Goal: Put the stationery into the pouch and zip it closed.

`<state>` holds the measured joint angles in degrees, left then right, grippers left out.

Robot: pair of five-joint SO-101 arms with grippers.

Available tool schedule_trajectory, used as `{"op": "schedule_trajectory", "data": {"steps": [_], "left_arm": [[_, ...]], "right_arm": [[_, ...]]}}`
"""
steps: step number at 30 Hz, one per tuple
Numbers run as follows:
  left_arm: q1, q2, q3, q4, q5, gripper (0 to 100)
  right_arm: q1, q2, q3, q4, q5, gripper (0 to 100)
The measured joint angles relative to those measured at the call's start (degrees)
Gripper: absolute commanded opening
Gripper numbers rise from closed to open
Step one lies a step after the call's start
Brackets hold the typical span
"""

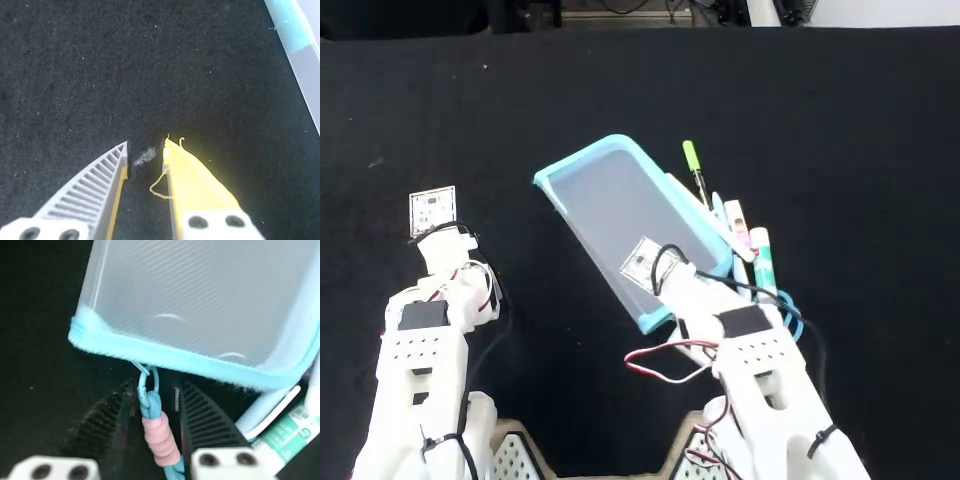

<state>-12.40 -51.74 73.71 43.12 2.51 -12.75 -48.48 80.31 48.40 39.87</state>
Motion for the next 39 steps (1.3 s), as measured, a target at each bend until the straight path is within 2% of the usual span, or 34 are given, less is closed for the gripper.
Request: {"op": "schedule_trajectory", "data": {"steps": [5,9,15,18,22,25,28,34,39], "left_arm": [[0.0,0.0,0.0,0.0,0.0,12],[0.0,0.0,0.0,0.0,0.0,12],[0.0,0.0,0.0,0.0,0.0,12],[0.0,0.0,0.0,0.0,0.0,12],[0.0,0.0,0.0,0.0,0.0,12],[0.0,0.0,0.0,0.0,0.0,12],[0.0,0.0,0.0,0.0,0.0,12],[0.0,0.0,0.0,0.0,0.0,12],[0.0,0.0,0.0,0.0,0.0,12]], "right_arm": [[0.0,0.0,1.05,-2.73,6.07,8.9],[0.0,0.0,1.05,-2.81,9.85,0.8],[0.0,0.0,1.58,-1.58,12.31,1.1],[-1.67,0.0,-2.02,4.4,8.26,1.1],[-10.37,0.0,-5.89,11.6,0.7,1.1],[-19.16,0.0,-5.98,10.73,-5.45,1.1],[-23.56,0.0,-5.89,7.56,-10.37,1.6],[-23.12,0.0,-4.04,7.56,-11.69,12.9],[-15.74,0.0,-3.34,8.44,-8.97,12.4]]}}
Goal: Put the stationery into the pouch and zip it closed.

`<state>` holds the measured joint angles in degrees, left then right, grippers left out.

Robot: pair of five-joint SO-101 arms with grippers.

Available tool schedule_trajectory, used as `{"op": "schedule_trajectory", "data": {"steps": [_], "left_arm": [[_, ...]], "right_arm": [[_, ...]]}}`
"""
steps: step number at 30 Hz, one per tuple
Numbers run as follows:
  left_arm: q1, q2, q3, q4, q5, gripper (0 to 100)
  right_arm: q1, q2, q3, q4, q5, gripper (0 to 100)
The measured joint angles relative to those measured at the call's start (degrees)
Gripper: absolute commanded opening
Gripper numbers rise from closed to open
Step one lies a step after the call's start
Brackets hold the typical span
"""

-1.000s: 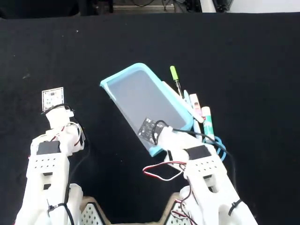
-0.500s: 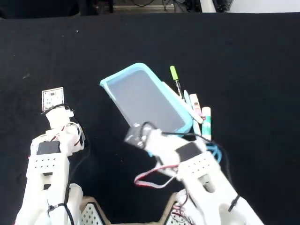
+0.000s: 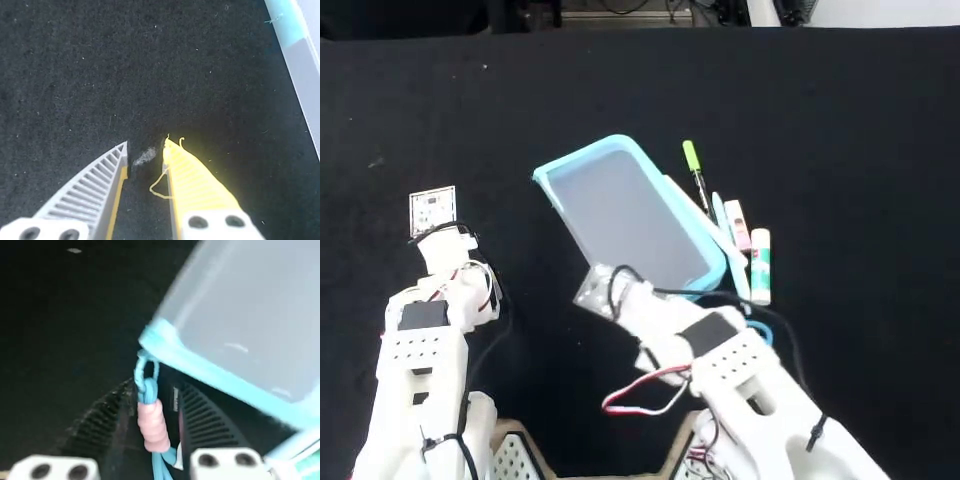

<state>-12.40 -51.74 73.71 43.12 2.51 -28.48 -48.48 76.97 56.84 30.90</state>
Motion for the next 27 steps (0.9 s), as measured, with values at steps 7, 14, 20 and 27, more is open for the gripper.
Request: {"op": "schedule_trajectory", "data": {"steps": [7,14,20,27], "left_arm": [[0.0,0.0,0.0,0.0,0.0,12],[0.0,0.0,0.0,0.0,0.0,12],[0.0,0.0,0.0,0.0,0.0,12],[0.0,0.0,0.0,0.0,0.0,12]], "right_arm": [[2.55,0.0,3.43,-1.85,1.67,12.4],[-0.79,0.0,3.43,-2.99,1.67,12.4],[-6.33,0.0,3.43,-3.6,1.67,12.3],[-5.1,0.0,3.87,-5.98,1.76,12.3]]}}
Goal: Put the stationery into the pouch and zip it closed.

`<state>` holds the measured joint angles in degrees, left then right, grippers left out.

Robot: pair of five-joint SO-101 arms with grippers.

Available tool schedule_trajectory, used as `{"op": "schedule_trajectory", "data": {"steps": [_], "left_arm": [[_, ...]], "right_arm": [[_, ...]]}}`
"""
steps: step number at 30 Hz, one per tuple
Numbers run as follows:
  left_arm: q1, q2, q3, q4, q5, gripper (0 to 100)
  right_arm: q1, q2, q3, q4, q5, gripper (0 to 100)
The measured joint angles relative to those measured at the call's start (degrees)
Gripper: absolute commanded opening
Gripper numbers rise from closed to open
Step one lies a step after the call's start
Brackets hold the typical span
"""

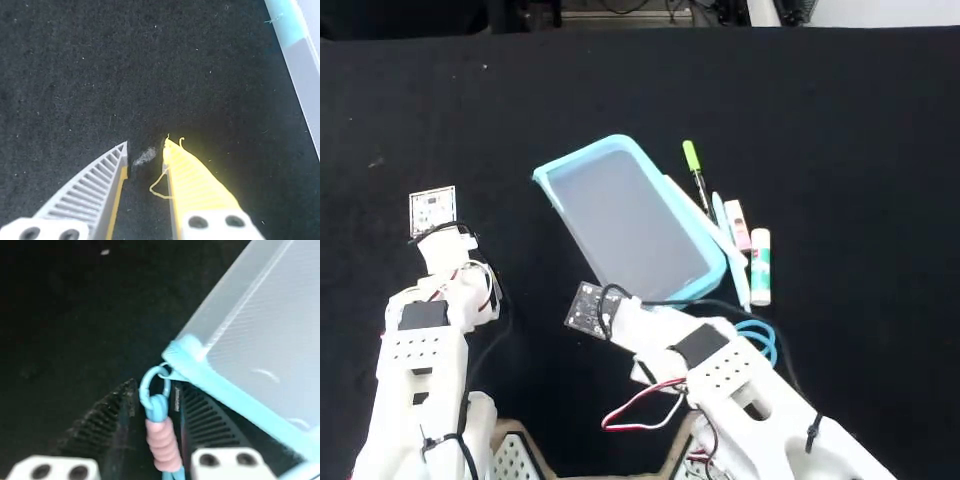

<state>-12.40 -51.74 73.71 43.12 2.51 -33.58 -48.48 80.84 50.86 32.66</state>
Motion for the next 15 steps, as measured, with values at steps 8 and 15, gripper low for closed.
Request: {"op": "schedule_trajectory", "data": {"steps": [8,15], "left_arm": [[0.0,0.0,0.0,0.0,0.0,12],[0.0,0.0,0.0,0.0,0.0,12]], "right_arm": [[2.81,0.0,0.0,0.0,3.43,1.7],[4.75,0.0,0.0,0.0,3.69,1.1]]}}
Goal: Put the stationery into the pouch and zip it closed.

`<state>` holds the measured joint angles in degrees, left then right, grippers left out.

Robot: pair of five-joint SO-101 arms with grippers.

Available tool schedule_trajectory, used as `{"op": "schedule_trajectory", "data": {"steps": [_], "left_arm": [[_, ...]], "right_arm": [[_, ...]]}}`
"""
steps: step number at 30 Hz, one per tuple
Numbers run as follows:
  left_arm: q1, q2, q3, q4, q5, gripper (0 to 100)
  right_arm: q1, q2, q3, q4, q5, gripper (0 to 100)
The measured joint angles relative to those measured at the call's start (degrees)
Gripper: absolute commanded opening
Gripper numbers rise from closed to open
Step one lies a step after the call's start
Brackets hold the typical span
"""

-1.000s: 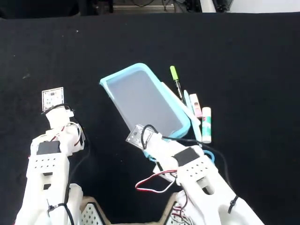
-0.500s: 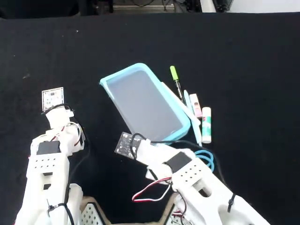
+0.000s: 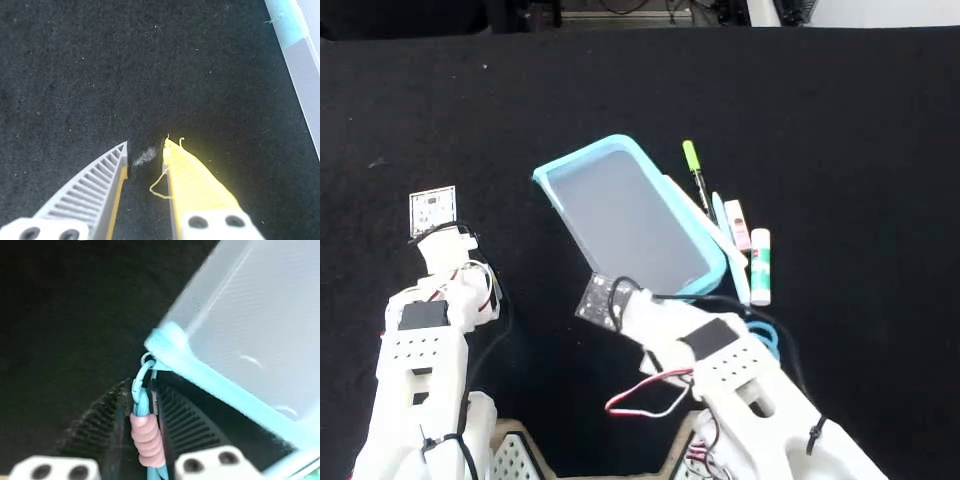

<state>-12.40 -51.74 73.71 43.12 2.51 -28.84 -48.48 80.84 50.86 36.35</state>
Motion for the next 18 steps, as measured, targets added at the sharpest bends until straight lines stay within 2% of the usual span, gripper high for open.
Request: {"op": "schedule_trajectory", "data": {"steps": [7,13,18], "left_arm": [[0.0,0.0,0.0,0.0,0.0,12],[0.0,0.0,-0.18,0.7,0.0,12],[0.0,0.0,-5.1,8.09,0.18,12]], "right_arm": [[5.98,0.0,-11.43,1.85,0.0,1.1],[-0.26,0.0,-26.46,9.32,-2.46,1.1],[-5.8,0.0,-33.23,9.05,-5.71,1.1]]}}
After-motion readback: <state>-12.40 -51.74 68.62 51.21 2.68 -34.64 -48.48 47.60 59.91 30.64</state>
